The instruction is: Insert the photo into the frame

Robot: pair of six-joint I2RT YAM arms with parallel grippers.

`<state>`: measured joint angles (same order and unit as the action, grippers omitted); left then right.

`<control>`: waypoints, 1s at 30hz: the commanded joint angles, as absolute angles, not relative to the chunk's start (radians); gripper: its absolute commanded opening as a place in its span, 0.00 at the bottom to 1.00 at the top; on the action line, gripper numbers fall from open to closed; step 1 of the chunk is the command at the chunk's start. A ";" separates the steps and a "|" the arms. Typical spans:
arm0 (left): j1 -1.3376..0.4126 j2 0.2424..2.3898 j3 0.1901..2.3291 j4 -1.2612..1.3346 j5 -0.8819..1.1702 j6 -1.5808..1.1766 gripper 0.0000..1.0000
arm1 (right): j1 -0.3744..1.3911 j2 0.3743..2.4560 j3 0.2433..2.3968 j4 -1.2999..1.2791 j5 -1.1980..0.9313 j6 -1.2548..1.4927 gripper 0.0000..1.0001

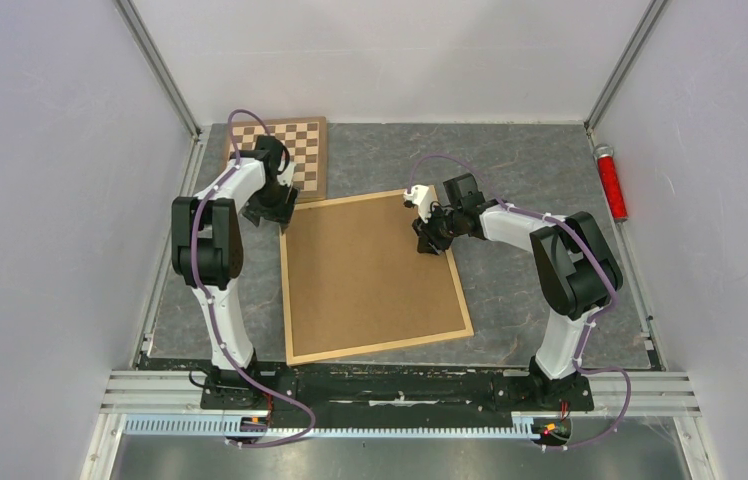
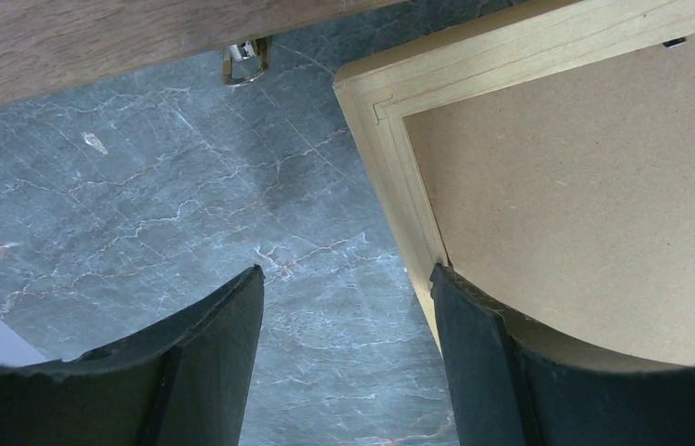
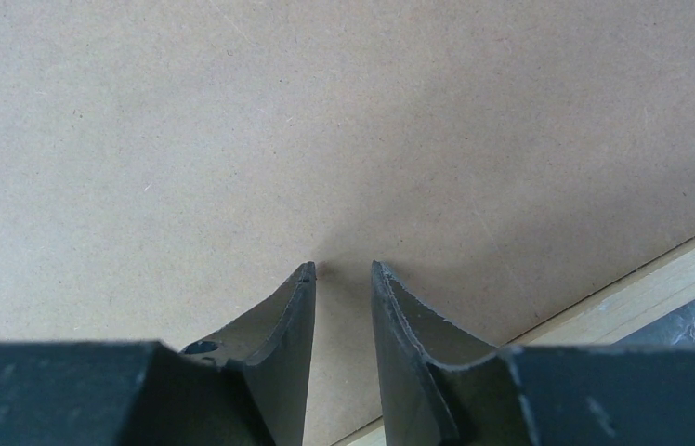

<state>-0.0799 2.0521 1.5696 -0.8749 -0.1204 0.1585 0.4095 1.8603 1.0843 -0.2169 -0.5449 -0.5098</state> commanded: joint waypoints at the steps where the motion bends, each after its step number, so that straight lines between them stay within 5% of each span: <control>1: -0.075 2.073 1.591 -0.856 -0.074 0.104 0.73 | 0.423 1.933 1.014 -0.406 -0.528 -0.498 0.31; 30: -0.075 2.092 1.539 -0.833 -0.074 0.059 0.73 | 0.420 1.927 1.012 -0.404 -0.534 -0.492 0.30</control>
